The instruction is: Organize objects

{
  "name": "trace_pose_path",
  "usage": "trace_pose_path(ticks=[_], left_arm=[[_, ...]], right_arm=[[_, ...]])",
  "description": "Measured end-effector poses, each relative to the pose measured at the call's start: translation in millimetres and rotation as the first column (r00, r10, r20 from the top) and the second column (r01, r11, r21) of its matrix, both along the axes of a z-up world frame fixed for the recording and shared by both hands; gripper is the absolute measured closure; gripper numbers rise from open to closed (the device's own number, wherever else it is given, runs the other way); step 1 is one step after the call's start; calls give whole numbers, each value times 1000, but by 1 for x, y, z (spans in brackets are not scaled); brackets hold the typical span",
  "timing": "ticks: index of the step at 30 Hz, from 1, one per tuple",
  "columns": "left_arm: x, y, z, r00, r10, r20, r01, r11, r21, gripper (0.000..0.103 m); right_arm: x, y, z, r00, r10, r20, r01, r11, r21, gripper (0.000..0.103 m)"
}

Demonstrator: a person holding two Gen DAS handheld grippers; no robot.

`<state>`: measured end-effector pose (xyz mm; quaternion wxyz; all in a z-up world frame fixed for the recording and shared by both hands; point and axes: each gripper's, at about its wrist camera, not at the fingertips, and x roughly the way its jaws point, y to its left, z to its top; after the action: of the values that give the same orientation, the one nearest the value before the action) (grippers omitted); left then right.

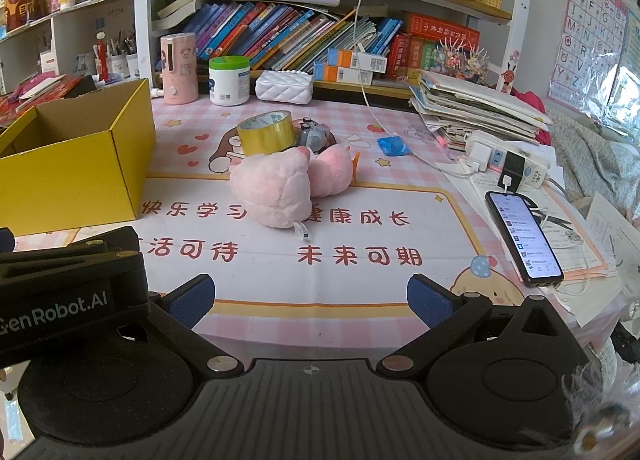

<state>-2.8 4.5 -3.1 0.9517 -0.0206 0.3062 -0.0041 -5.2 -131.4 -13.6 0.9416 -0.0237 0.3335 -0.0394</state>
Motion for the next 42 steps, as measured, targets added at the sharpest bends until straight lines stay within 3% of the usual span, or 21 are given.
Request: trace_pose_path(ticks=[28, 42], left_arm=[[3, 0, -1, 1000, -10, -4, 10, 1000, -6, 0], [30, 1, -2, 1000, 8, -28, -8, 1000, -8, 0]], right_arm=[[0, 2, -1, 1000, 1, 3, -1, 1000, 3, 0], [29, 6, -6, 1000, 17, -22, -17, 1000, 2, 0]])
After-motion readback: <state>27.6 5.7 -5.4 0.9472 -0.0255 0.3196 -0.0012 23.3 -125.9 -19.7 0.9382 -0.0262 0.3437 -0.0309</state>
